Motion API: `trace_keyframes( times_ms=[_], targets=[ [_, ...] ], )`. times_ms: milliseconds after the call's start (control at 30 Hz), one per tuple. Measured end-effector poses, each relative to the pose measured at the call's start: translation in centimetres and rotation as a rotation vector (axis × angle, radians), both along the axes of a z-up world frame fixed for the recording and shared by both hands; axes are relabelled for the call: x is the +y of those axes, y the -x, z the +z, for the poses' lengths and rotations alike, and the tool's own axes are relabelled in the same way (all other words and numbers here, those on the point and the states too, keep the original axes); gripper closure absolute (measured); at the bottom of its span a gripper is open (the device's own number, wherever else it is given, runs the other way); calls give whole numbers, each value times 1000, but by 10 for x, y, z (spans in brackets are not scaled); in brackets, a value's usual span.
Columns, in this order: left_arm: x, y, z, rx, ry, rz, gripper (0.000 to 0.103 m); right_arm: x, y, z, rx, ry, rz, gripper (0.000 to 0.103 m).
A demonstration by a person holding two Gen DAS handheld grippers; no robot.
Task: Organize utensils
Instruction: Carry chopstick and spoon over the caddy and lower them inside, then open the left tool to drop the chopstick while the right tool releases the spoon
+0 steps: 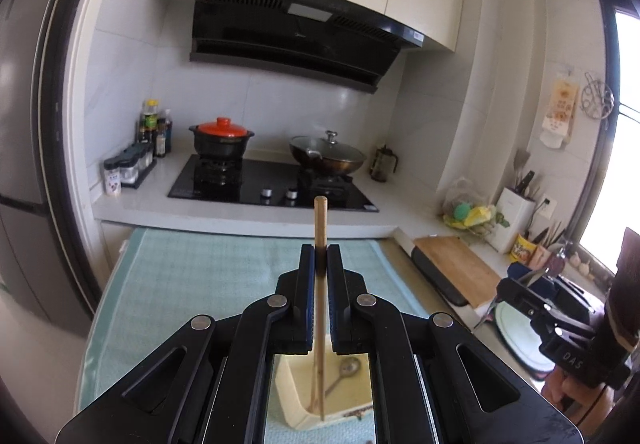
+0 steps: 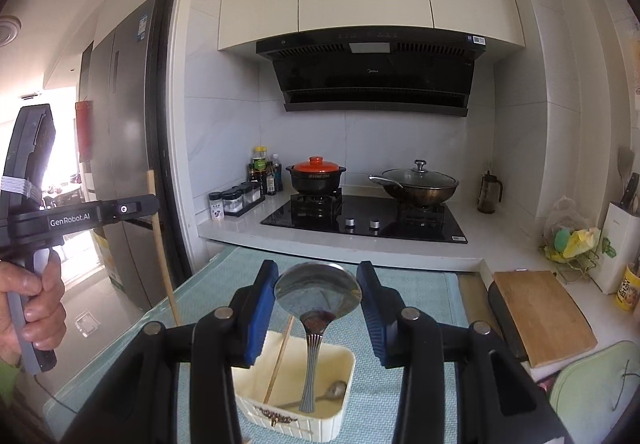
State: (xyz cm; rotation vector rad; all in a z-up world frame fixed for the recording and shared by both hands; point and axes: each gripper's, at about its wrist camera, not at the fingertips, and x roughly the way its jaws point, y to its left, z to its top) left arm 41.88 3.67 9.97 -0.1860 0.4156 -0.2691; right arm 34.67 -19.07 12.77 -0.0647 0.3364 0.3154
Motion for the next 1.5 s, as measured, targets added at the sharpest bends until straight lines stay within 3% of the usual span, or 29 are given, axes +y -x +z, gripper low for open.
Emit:
trace_keyframes(
  times_ms=[100,300,467,867,900,933,967,1033,1233,1333,1500],
  targets=[
    [-12,-26,-19,38,-13,7,99,1,-31,-20,70,-30,6,62],
    [-27,-69,-74,154,-52,22,99,-2,-87,-88,267,-69,0,62],
    [-34,-90,-112,242,-75,28,99,-4,-120,-137,408,-47,-17,62],
    [-50,-116,-147,336,-149,25,98,-5,-160,-162,487,-35,-76,60],
    [-50,-116,-148,336,-152,32,94,-5,-161,-163,493,-37,-75,59],
    [-50,-115,-148,341,-154,36,83,-4,-161,-162,495,-34,-79,55],
    [-48,-114,-149,347,-152,38,77,-4,-159,-161,493,-31,-85,49],
    [-43,-105,-145,336,-141,45,59,-7,-152,-154,478,-34,-88,47],
    [-13,-51,-123,297,-166,42,46,-21,-103,-119,387,-1,-98,46],
    [6,0,-113,273,-252,52,35,-23,-57,-109,346,58,-71,44],
    [45,93,-111,296,-318,44,29,-21,36,-118,297,150,-20,43]
  ],
)
